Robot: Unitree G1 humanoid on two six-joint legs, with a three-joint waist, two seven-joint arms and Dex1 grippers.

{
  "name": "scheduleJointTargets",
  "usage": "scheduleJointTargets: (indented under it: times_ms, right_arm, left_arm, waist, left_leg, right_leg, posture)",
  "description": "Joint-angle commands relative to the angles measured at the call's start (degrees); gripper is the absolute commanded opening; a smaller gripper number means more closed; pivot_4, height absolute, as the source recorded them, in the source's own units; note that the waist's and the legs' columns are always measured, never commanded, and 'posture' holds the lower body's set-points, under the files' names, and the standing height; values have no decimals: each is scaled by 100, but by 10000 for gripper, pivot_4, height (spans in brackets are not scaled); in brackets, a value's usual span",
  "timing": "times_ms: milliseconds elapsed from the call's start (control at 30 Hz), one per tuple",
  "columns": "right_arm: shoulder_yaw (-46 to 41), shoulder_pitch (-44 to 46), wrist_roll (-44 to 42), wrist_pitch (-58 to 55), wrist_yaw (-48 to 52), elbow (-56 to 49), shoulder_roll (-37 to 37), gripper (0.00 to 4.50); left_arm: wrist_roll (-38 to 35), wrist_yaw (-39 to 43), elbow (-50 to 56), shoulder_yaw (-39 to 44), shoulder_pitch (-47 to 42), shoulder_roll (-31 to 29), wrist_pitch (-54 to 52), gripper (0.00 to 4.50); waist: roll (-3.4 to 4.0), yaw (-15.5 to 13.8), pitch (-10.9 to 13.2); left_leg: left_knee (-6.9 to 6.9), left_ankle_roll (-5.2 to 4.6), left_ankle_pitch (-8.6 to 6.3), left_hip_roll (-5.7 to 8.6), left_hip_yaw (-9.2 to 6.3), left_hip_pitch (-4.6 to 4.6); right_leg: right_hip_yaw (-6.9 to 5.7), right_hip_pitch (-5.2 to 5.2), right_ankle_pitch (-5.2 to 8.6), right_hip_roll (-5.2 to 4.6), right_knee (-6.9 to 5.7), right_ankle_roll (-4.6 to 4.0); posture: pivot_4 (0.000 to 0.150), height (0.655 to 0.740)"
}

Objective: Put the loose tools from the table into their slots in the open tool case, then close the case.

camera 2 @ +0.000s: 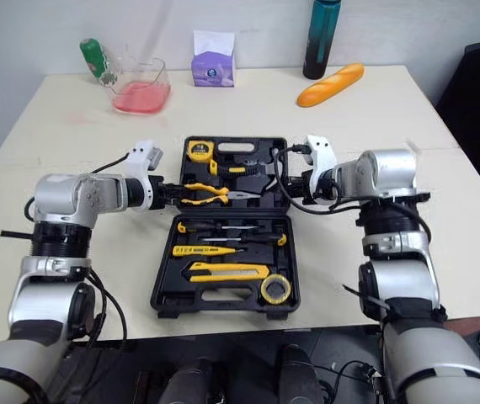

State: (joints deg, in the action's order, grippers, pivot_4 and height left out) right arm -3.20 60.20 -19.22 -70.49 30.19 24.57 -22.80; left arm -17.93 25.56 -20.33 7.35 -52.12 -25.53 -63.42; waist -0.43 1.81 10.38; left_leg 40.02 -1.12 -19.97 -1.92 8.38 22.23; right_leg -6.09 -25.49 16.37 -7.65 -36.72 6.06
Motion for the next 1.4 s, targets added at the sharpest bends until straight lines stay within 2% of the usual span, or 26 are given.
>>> scheduleJointTargets:
  times_ms: [33, 133, 200, 267, 467, 667, 700, 967, 1200, 1233, 1267, 1333, 1400]
  right_arm:
    - [-88, -282, -7, 1337, 281, -702, -41, 0]
    - [-38, -585, 159, 2165, 273, -779, -101, 0]
    - [-54, -861, 360, 3181, 196, -721, -114, 0]
    - [-65, -969, 419, 3669, 177, -652, -108, 0]
    - [534, -1788, 1714, 7277, -71, 246, -628, 0]
    - [840, -2133, 2463, 9760, -474, 1159, -983, 0]
    - [965, -2202, 2716, 10192, -607, 1296, -1096, 0]
    - [1514, -2433, 4169, 11882, -1856, 1875, -1514, 0]
    - [1799, -2616, 4280, 12201, -1843, 2101, -1571, 0]
    - [1809, -2632, 4197, 12203, -1742, 2114, -1574, 0]
    - [1762, -2658, 3992, 12202, -1576, 2103, -1577, 3663]
    - [1698, -2723, 3666, 12217, -1281, 2009, -1635, 11725]
    - [1662, -2881, 3221, 12184, -717, 1808, -1809, 22608]
  left_arm:
    - [-108, -133, 539, 553, 45, 24, 1129, 1911]
    - [-132, -78, 610, 638, 265, 28, 1662, 1493]
    - [-52, 71, 602, 718, 560, 50, 2769, 572]
    - [-19, 140, 549, 722, 686, 47, 3334, 185]
    - [720, 10, 224, 481, 1321, -87, 6014, 47]
    - [800, 43, 356, 364, 1936, -116, 6846, 15]
    - [990, 74, 387, 268, 2116, -197, 7212, 15]
    - [1464, 130, 281, 25, 2967, -508, 8101, 15]
    - [1300, 419, 319, -89, 3298, -623, 8187, 15]
    - [1240, 436, 356, -72, 3319, -611, 8174, 9662]
    - [1145, 467, 422, -32, 3350, -595, 8157, 13371]
    - [932, 620, 612, 46, 3486, -640, 7971, 22226]
    - [710, 790, 869, 282, 3796, -819, 7761, 32338]
  waist:
    - [-1, 0, 1]
    - [-1, 7, 1]
    - [-2, 13, 1]
    - [-3, 22, 2]
    - [-5, 24, 3]
    - [-6, 19, 4]
    - [-6, 20, 4]
    - [-7, 17, 3]
    - [-7, 20, -1]
    - [-2, 18, -6]
    - [3, 19, -9]
    - [-1, -31, -9]
    - [-1, -30, -9]
  left_leg:
    - [-1, 0, 0, 2, 0, 5]
    - [-8, 0, 0, 4, 3, 12]
    - [-8, 0, 0, 5, 5, 13]
    - [-9, 0, 0, 4, 6, 13]
    - [-10, -1, -1, 5, 12, 14]
    - [-4, -5, 1, 3, 8, 7]
    - [-5, -5, 1, 2, 5, 6]
    - [-4, -9, 0, -32, 2, -10]
    - [-11, -8, -1, -44, 3, -46]
    - [-25, -7, -2, -47, 4, -81]
    - [-44, -7, -3, -47, 4, -116]
    - [-47, -9, -4, -48, 1, -125]
    - [-36, -13, -5, -48, -8, -105]
  right_leg:
    - [0, -5, 0, -1, 0, 0]
    - [-4, -10, 0, 0, 13, 0]
    - [-5, -10, 0, 1, 18, 1]
    - [-6, -9, 0, 1, 19, 1]
    - [-11, -7, 0, -1, 26, 1]
    - [-10, 1, -3, -6, 22, 4]
    - [-10, 1, -3, -6, 22, 4]
    - [-7, 11, -3, -12, 18, 3]
    - [-10, 50, -1, -2, 30, 1]
    - [-13, 90, 0, 0, 46, -1]
    - [-14, 124, 0, 2, 68, -1]
    - [-16, 135, 0, 0, 74, -1]
    - [-33, 138, -1, -4, 79, 0]
  posture:
    - [1500, 7400]
    - [1500, 7400]
    - [1500, 7400]
    - [1500, 7400]
    - [1500, 7400]
    - [1500, 7400]
    - [1500, 7400]
    - [1500, 7400]
    - [1500, 7400]
    - [1500, 7400]
    - [1500, 7400]
    - [1500, 7400]
    - [1500, 7400]
